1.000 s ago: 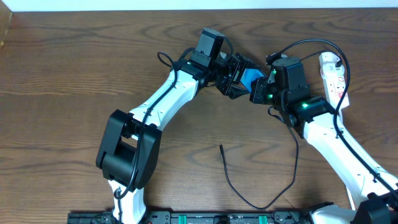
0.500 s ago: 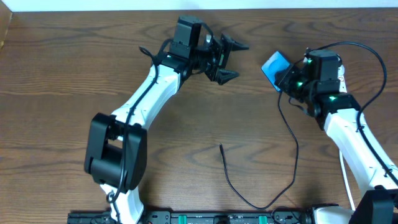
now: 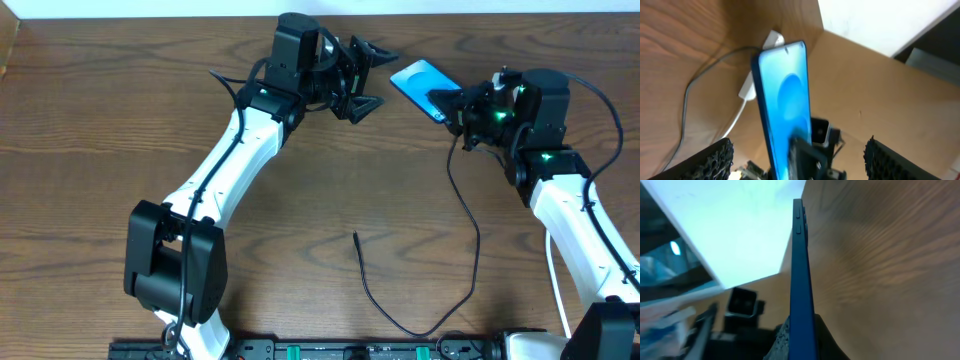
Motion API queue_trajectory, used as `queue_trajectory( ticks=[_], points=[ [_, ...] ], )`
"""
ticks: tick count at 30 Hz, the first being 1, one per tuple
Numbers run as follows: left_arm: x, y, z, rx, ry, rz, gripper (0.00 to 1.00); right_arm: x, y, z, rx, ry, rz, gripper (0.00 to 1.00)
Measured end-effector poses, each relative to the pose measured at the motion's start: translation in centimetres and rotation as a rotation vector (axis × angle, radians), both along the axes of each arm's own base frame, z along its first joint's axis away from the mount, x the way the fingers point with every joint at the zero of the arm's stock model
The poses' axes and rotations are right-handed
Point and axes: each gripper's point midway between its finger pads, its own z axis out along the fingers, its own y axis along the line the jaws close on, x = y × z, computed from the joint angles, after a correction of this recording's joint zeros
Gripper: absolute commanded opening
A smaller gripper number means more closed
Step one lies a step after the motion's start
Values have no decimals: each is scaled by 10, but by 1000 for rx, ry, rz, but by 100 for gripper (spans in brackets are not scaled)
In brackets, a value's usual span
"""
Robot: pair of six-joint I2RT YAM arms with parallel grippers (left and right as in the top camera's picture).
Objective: Plug charger to phone and switch on socket
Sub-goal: 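Regrasp the phone's top end with the left gripper beside the right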
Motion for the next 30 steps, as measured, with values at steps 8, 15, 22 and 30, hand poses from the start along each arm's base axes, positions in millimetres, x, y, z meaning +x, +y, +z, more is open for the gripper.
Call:
queue_trajectory(
  ticks=[8, 15, 22, 30],
  points=[
    [15, 9, -5, 46, -20, 92, 84, -1, 16, 25, 171, 27, 22, 1],
    [25, 10, 4, 20, -38, 145, 84, -13, 49, 40, 291, 86, 90, 1],
    [28, 12, 4, 12, -22, 169, 83, -22, 70, 45, 342, 131, 128, 1],
    [28, 12, 4, 11, -21, 173, 69, -21, 70, 47, 376, 164, 114, 1]
  ],
)
